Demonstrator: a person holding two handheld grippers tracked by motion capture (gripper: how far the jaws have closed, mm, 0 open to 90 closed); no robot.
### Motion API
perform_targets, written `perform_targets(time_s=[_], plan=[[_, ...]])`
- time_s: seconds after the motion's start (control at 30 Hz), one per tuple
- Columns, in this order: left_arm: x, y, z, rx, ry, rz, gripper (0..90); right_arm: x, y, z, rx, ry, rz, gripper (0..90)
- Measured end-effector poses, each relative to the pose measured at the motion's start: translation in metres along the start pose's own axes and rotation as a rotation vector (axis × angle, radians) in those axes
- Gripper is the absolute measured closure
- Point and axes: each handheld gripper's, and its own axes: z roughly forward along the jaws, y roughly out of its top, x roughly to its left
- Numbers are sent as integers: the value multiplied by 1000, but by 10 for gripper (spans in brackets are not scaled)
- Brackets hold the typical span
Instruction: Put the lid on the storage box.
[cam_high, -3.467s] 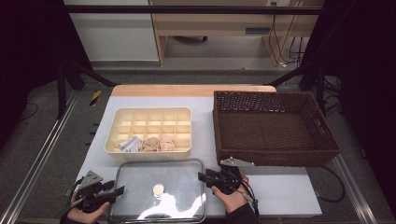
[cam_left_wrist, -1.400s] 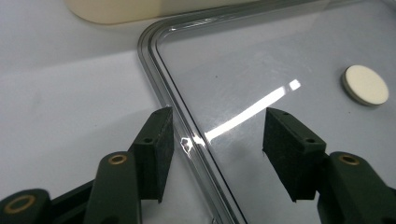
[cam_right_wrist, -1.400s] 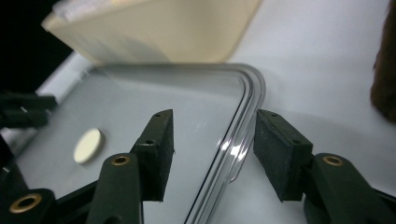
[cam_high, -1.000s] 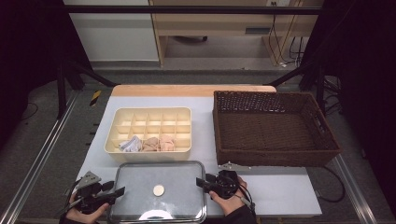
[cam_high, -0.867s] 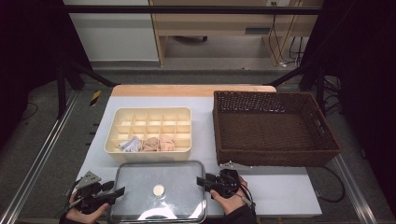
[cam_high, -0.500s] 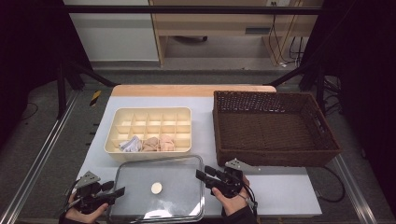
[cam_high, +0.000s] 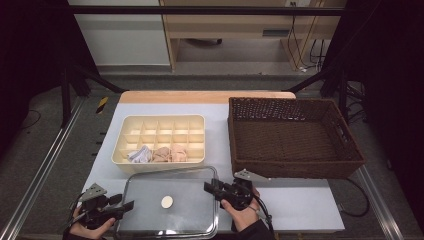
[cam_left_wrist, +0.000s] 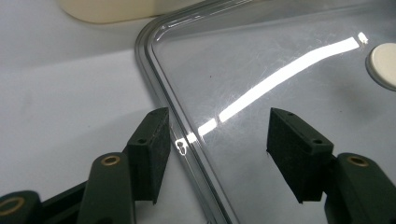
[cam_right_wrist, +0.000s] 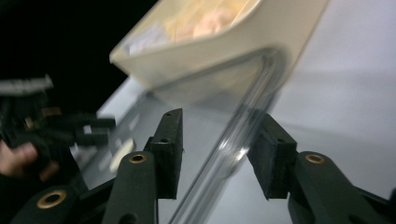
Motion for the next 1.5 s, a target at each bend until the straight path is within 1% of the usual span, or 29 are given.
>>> perform_targets(time_s=[0.03,0.07,0.17,0.27,0.4,0.43,0.47,0.53,0.57,0.6,0.67,0.73,0.8,0.87,0.9,0.97,1.07,1.13,1.2,1.33,1.43,1.5], plan=[[0,0,0,1,0,1,381,2,-2,3,32,12,-32,580],[0,0,0,1,0,-1,380,2,-2,3,39,14,-14,590],[0,0,0,0,-2,0,381,0,0,0,83,7,-7,595],[1,0,0,0,-6,-6,376,-2,0,-2,142,0,-13,586],[1,0,0,0,-13,-9,361,-4,1,-6,197,-5,-14,587],[1,0,0,-1,-15,-9,360,-4,0,-7,207,-9,-21,587],[2,0,0,0,-18,-10,356,-5,0,-8,218,-16,-19,590],[2,0,0,-1,-24,-12,347,-6,0,-9,229,-50,-40,607],[3,0,0,-2,-29,-15,336,-8,1,-10,237,-58,-46,622],[3,0,0,-3,-41,-22,321,-8,1,-11,238,-56,-39,631],[4,0,0,-4,-50,-29,310,-9,2,-11,238,-60,-39,644],[4,0,0,-5,-49,-28,304,-9,2,-11,234,-56,-31,652],[3,1,0,-4,-47,-25,305,-9,2,-12,225,-52,-35,654],[3,1,0,-6,-54,-23,322,-8,3,-12,222,-55,-37,654],[3,1,0,-3,-61,-20,348,-7,4,-12,217,-55,-37,655],[2,1,0,-5,-56,-27,357,-7,4,-13,211,-54,-36,660],[1,1,-5,-37,-46,-44,400,-6,5,-13,204,-53,-42,668],[0,2,-7,-46,-41,-46,432,-5,6,-14,198,-54,-45,678],[-1,3,-13,-69,-30,-50,453,-3,8,-16,192,-49,-37,690],[-1,4,-19,-96,-33,-69,498,1,11,-19,177,-41,-51,705],[-2,4,-25,-109,-33,-78,526,5,13,-22,170,-37,-45,715],[-3,6,-28,-121,-29,-74,539,7,15,-24,164,-35,-46,721]])
